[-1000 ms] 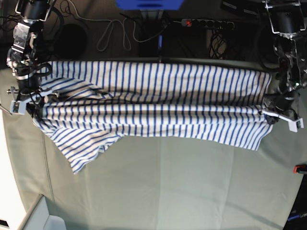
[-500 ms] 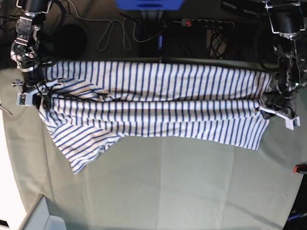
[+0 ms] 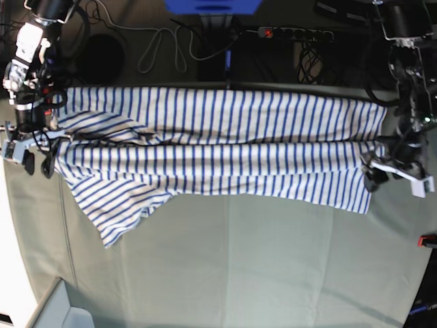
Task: Layout the t-shirt on the table in an organized manner, then fold the t-shirt properly
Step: 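Release the fold and move both grippers to the shirt's hem, then grasp the shirt hem with both grippers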
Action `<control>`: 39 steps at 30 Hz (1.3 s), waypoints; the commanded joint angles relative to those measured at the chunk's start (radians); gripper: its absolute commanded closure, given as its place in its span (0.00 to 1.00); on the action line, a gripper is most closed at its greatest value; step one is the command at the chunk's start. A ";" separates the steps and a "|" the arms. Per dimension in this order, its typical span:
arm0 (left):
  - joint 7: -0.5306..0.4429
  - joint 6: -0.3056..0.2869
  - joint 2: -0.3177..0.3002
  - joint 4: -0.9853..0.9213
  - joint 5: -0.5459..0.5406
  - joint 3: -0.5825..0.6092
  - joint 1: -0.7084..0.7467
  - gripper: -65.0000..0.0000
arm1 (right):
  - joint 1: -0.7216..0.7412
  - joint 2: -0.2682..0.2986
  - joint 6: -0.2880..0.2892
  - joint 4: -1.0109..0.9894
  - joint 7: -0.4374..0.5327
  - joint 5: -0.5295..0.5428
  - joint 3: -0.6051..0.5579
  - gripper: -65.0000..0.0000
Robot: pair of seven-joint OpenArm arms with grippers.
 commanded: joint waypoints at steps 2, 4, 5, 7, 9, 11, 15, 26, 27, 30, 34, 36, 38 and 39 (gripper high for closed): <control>-0.021 0.004 -0.003 0.012 0.007 -0.044 -0.034 0.28 | 0.021 0.020 0.006 0.015 0.024 0.007 0.007 0.55; -0.020 0.004 0.003 -0.007 0.018 -0.056 -0.091 0.28 | 0.042 0.020 0.006 0.012 0.022 0.004 0.007 0.55; -0.023 0.003 0.000 -0.039 0.028 -0.053 -0.114 0.28 | 0.050 0.018 0.006 0.012 0.022 0.004 0.005 0.55; -0.025 0.003 0.003 -0.122 0.061 -0.053 -0.175 0.28 | 0.073 0.017 0.006 0.011 0.022 0.003 0.002 0.55; -0.025 0.003 0.005 -0.197 0.087 -0.053 -0.237 0.28 | 0.099 0.015 0.006 -0.008 0.022 0.003 0.001 0.55; -0.025 0.003 0.006 -0.271 0.108 -0.053 -0.280 0.28 | 0.116 0.018 0.006 -0.023 0.022 0.003 0.001 0.55; -0.026 0.001 0.016 -0.412 0.122 -0.053 -0.369 0.28 | 0.154 0.021 0.006 -0.058 0.022 -0.020 0.001 0.55; -0.219 0.000 0.022 -0.663 0.277 -0.037 -0.430 0.28 | 0.337 0.027 0.006 -0.232 0.021 -0.238 0.002 0.55; -0.241 0.000 0.019 -0.676 0.283 -0.016 -0.430 0.28 | 0.349 0.027 0.006 -0.248 0.021 -0.251 0.002 0.55; -0.313 0.000 0.008 -0.725 0.281 0.075 -0.428 0.28 | 0.368 0.027 0.006 -0.261 0.009 -0.295 0.002 0.55; -0.396 0.000 0.000 -0.794 0.274 0.122 -0.430 0.28 | 0.383 0.003 0.006 -0.258 -0.044 -0.306 0.002 0.55; -0.423 0.000 0.003 -0.820 0.277 0.131 -0.433 0.28 | 0.386 0.003 0.006 -0.259 -0.067 -0.306 0.002 0.55; -0.437 0.000 0.003 -0.844 0.281 0.137 -0.455 0.28 | 0.383 0.000 0.006 -0.259 -0.071 -0.306 0.002 0.55; -0.440 0.000 0.003 -0.860 0.283 0.139 -0.465 0.28 | 0.381 0.000 0.006 -0.259 -0.070 -0.306 0.002 0.55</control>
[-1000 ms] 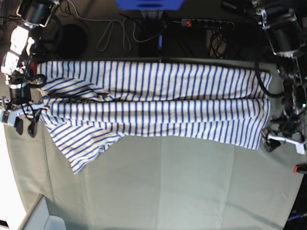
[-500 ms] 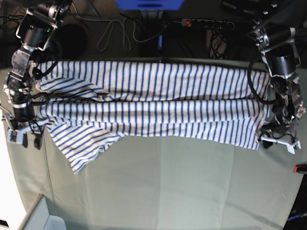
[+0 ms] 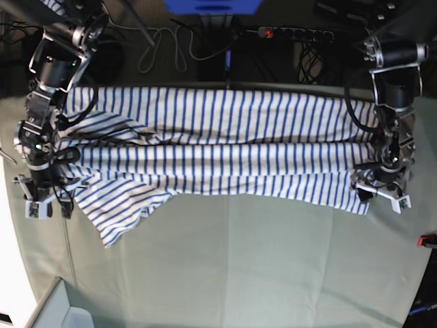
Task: Layout the t-shirt on the table in an organized manner, then fold the t-shirt properly
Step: 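Grasp the shirt hem with both grippers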
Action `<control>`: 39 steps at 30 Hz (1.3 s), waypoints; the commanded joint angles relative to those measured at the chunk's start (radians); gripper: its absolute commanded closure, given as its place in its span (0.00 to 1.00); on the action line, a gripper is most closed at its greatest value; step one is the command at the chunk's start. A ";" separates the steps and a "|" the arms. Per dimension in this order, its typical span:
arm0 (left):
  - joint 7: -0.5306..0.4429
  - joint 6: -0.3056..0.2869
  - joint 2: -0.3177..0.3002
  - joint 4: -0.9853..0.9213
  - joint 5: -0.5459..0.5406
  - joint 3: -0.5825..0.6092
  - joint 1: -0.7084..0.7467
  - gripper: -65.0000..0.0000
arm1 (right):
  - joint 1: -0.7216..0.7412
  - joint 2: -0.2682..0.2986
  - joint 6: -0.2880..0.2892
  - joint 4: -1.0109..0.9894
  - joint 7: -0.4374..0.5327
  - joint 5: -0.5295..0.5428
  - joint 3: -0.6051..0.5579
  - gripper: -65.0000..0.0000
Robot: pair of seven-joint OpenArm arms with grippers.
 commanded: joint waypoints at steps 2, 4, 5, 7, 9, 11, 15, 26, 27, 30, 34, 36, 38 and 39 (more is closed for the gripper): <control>0.007 -0.001 -0.014 -0.021 -0.003 0.025 -0.040 0.28 | 0.017 0.017 0.006 0.014 0.023 0.009 0.001 0.55; 0.006 -0.001 -0.017 -0.029 -0.011 0.050 -0.061 0.28 | 0.015 0.017 0.006 0.014 0.023 0.009 0.001 0.55; 0.006 -0.001 -0.017 -0.023 -0.011 0.057 -0.064 0.28 | 0.015 0.017 0.006 0.014 0.023 0.009 0.001 0.55; 0.011 -0.001 -0.011 -0.013 -0.013 0.065 -0.078 0.28 | 0.015 0.017 0.006 0.014 0.023 0.009 0.001 0.55; 0.017 -0.001 -0.009 0.022 -0.013 0.063 -0.083 0.28 | 0.015 0.017 0.006 0.014 0.023 0.009 0.001 0.55; 0.017 -0.001 -0.008 0.054 -0.013 0.063 -0.080 0.28 | 0.015 0.017 0.006 0.014 0.023 0.009 0.004 0.55; 0.017 -0.001 -0.009 0.066 -0.010 0.065 -0.075 0.28 | 0.015 0.018 0.006 0.014 0.023 0.009 0.004 0.55; 0.007 -0.001 0.035 -0.026 -0.002 0.066 -0.112 0.28 | 0.015 0.017 0.006 0.014 0.023 0.009 0.001 0.55; 0.006 -0.001 0.040 -0.044 -0.002 0.066 -0.115 0.29 | 0.015 0.017 0.006 0.014 0.023 0.009 0.001 0.55; 0.004 -0.001 0.040 -0.059 -0.002 0.066 -0.121 0.29 | 0.015 0.017 0.006 0.014 0.023 0.009 0.001 0.55; 0.004 -0.001 0.034 -0.056 -0.002 0.066 -0.123 0.29 | 0.015 0.020 0.006 0.014 0.023 0.009 0.001 0.55; 0.004 -0.001 0.032 -0.055 -0.002 0.065 -0.124 0.29 | 0.015 0.020 0.006 0.014 0.023 0.009 0.001 0.55; 0.007 0.001 0.032 -0.033 -0.008 0.060 -0.126 0.29 | 0.015 0.020 0.006 0.014 0.023 0.009 0.001 0.55; 0.012 0.002 0.032 -0.012 -0.003 0.060 -0.123 0.29 | 0.015 0.020 0.006 0.014 0.023 0.009 0.001 0.55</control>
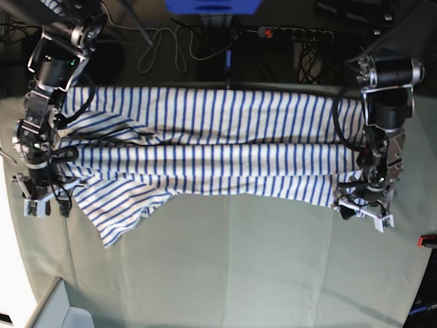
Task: Layout the t-shirt on the table in an organized manner, then fold the t-shirt properly
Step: 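Grasp the shirt hem with both grippers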
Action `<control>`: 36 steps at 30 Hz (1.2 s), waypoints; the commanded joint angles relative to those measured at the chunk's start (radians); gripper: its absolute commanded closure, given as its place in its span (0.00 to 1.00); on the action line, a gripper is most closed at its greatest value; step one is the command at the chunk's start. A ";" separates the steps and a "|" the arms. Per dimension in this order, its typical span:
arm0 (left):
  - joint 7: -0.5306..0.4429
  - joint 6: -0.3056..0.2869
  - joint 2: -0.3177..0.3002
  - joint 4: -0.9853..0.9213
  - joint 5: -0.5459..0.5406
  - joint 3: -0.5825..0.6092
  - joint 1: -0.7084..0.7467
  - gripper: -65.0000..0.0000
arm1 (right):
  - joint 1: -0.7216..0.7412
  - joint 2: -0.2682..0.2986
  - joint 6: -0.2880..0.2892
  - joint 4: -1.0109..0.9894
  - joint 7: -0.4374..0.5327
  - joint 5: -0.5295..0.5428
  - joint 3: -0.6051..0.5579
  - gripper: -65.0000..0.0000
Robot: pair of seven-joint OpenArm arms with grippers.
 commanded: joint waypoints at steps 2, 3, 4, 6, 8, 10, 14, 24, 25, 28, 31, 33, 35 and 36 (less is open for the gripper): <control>-0.031 0.000 -0.015 0.042 0.000 -0.002 -0.027 0.29 | 0.020 0.015 0.006 0.015 0.026 0.009 0.001 0.55; -0.031 0.002 -0.015 0.044 0.000 -0.002 -0.027 0.29 | 0.020 0.015 0.006 0.015 0.026 0.009 0.001 0.55; -0.031 0.002 -0.015 0.044 0.000 -0.002 -0.027 0.29 | 0.020 0.015 0.006 0.015 0.026 0.009 0.001 0.55; -0.031 0.002 -0.015 0.042 0.002 0.002 -0.027 0.29 | 0.020 0.015 0.006 0.015 0.026 0.009 0.001 0.55; -0.035 0.002 -0.015 0.041 0.002 0.004 -0.025 0.29 | 0.020 0.015 0.006 0.015 0.026 0.009 0.001 0.55; -0.037 0.002 -0.015 0.033 0.002 0.004 -0.022 0.29 | 0.020 0.015 0.006 0.015 0.026 0.009 0.001 0.55; -0.040 0.002 -0.015 -0.037 0.002 0.002 -0.030 0.29 | 0.025 0.016 0.006 0.015 0.026 0.009 0.001 0.55; -0.040 0.000 -0.028 -0.057 0.002 0.004 -0.033 0.48 | 0.106 0.045 0.006 -0.162 0.026 0.006 -0.003 0.55; -0.040 0.000 -0.028 -0.057 0.002 0.004 -0.033 0.56 | 0.117 0.053 0.006 -0.186 0.026 0.006 -0.003 0.55; -0.040 0.000 -0.030 -0.057 0.002 0.004 -0.033 0.77 | 0.143 0.072 0.006 -0.238 0.026 0.006 -0.003 0.55; -0.040 0.000 -0.030 -0.057 0.002 0.004 -0.033 0.97 | 0.178 0.085 0.006 -0.291 0.026 0.006 -0.044 0.55; -0.038 0.000 -0.030 -0.057 0.002 0.004 -0.033 1.00 | 0.183 0.104 0.006 -0.309 0.026 0.006 -0.099 0.55; -0.037 0.000 -0.030 -0.045 0.002 0.004 -0.033 1.00 | 0.187 0.110 0.006 -0.326 0.031 0.006 -0.153 0.55; -0.032 0.000 -0.030 -0.045 0.002 0.001 -0.033 1.00 | 0.197 0.110 0.006 -0.326 0.031 0.006 -0.171 0.55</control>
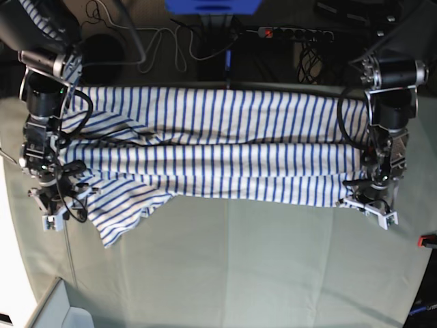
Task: Layout the t-shirt on the table in an organized manner, then fold the t-shirt properly
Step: 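Grasp the shirt hem with both grippers, then pull the held hem ends apart with both grippers to stretch the band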
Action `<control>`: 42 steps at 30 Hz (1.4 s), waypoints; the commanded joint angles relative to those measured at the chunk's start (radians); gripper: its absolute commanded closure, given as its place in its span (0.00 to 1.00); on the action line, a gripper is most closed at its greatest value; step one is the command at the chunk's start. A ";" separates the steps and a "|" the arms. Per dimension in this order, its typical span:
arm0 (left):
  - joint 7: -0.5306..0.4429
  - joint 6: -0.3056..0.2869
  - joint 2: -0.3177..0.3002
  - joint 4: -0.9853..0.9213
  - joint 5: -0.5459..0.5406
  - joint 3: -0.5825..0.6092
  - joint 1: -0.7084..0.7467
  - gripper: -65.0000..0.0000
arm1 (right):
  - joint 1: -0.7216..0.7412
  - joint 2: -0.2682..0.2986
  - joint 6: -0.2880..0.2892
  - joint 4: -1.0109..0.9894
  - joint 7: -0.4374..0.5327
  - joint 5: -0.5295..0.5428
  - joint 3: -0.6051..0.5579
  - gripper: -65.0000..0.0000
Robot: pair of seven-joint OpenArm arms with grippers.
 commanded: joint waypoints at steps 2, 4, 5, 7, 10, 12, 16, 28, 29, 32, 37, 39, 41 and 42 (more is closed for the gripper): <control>-0.003 -0.001 -0.011 0.014 0.002 -0.005 -0.022 1.00 | 0.048 0.016 0.006 0.006 0.024 0.014 -0.013 0.55; -0.003 -0.001 -0.011 0.016 0.002 -0.005 -0.022 1.00 | 0.058 0.016 0.003 -0.025 0.027 0.014 -0.013 0.54; -0.003 -0.001 -0.012 0.016 0.002 -0.005 -0.022 1.00 | 0.077 0.020 0.003 -0.045 0.027 0.014 -0.014 0.54; -0.003 -0.001 -0.023 0.016 0.002 -0.002 -0.022 1.00 | 0.103 0.030 0.003 -0.100 0.027 0.014 -0.014 0.51; -0.003 -0.001 -0.029 0.016 0.000 -0.002 -0.018 1.00 | 0.132 0.047 0.002 -0.174 0.031 0.014 -0.016 0.44; -0.003 -0.001 -0.031 0.016 0.000 -0.002 -0.016 1.00 | 0.144 0.050 0.002 -0.200 0.033 0.014 -0.016 0.42; -0.006 -0.002 -0.032 0.016 0.000 -0.002 -0.015 1.00 | 0.149 0.055 0.000 -0.227 0.031 0.014 -0.016 0.40; -0.004 -0.002 -0.032 0.016 0.000 0.000 -0.013 1.00 | 0.141 0.050 0.002 -0.227 0.024 0.014 -0.016 0.80; -0.003 -0.002 -0.032 0.016 0.000 0.000 -0.013 1.00 | 0.141 0.050 0.002 -0.227 0.024 0.014 -0.016 0.87; -0.003 -0.002 -0.032 0.016 0.000 0.000 -0.013 1.00 | 0.140 0.050 0.002 -0.227 0.022 0.014 -0.016 1.00; -0.003 -0.002 -0.032 0.014 0.000 0.000 -0.013 1.00 | 0.141 0.050 0.006 -0.221 -0.047 0.017 -0.016 1.00; -0.003 -0.002 -0.032 0.014 0.000 0.000 -0.013 1.00 | 0.146 0.052 0.006 -0.218 -0.045 0.020 -0.011 1.00; -0.003 -0.002 -0.032 0.014 0.000 0.000 -0.013 1.00 | 0.144 0.053 0.006 -0.192 -0.045 0.020 -0.011 1.00; -0.003 -0.002 -0.034 0.014 0.000 0.000 -0.013 1.00 | 0.143 0.053 0.006 -0.172 -0.047 0.019 -0.011 1.00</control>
